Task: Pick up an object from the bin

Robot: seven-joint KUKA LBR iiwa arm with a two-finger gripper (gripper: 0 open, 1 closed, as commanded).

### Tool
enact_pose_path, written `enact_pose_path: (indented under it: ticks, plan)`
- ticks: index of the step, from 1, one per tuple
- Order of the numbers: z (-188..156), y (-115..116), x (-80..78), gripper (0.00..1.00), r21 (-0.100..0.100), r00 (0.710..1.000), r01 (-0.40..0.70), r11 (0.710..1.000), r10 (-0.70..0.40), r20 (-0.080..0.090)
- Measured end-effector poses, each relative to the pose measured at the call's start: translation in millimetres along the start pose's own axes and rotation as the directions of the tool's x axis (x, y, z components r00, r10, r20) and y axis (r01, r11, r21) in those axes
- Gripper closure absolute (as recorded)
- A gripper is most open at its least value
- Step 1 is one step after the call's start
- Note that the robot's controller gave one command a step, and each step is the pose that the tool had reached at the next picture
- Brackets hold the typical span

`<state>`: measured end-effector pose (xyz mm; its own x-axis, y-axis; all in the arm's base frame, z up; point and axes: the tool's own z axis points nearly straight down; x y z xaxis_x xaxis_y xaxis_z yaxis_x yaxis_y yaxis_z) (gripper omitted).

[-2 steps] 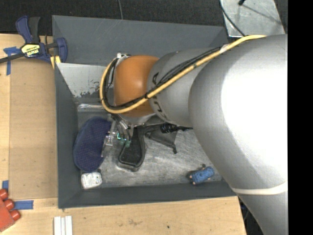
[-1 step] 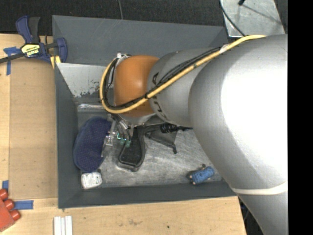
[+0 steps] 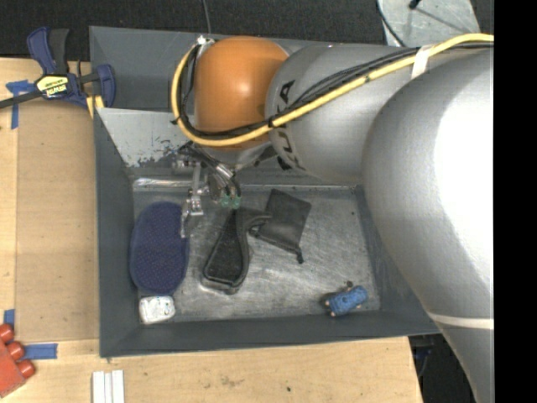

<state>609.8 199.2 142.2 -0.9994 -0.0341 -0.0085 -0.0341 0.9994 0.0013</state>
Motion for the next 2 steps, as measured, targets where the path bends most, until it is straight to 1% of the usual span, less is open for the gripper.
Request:
enact_pose_path:
  ticks: [1,2]
  plan:
    - [64,22,11.1,0.0,0.002,0.986,0.164,0.986,-0.164,0.005]
    - [53,29,17.0,0.0,0.003,0.967,0.256,0.967,-0.256,0.006]
